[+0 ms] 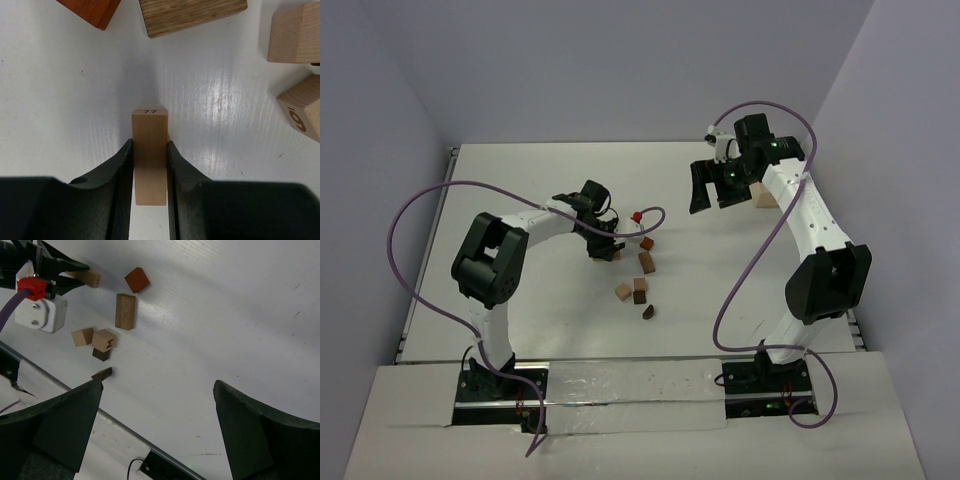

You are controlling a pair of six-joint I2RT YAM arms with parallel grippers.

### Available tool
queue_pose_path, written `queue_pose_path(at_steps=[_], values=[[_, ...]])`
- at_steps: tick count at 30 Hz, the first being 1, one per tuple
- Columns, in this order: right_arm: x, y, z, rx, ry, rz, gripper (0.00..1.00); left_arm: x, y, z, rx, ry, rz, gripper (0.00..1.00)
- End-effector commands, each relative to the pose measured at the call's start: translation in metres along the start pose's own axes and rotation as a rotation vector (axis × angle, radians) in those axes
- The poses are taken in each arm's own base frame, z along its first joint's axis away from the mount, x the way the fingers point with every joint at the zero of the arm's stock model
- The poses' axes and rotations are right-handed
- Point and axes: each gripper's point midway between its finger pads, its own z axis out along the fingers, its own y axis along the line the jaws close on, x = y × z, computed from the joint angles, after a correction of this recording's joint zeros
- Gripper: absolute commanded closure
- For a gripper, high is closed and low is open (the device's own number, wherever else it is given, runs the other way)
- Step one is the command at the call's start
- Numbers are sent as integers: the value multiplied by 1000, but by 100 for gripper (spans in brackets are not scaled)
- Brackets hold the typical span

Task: Build the wood block tower

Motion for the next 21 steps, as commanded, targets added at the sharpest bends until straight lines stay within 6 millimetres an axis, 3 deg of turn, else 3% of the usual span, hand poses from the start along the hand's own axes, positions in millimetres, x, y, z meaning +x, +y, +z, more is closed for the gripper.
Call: queue_pose_path(at_steps=[1,15,21], values=[[-11,8,-9,-15,-31,-35,0,0,6,5,-14,-19,24,66],[-10,13,-10,-19,-25,-53,0,5,6,8,-13,-4,33,51],[-11,14,-14,-13,-35,-56,0,-3,8,-2,-16,-10,35,37]])
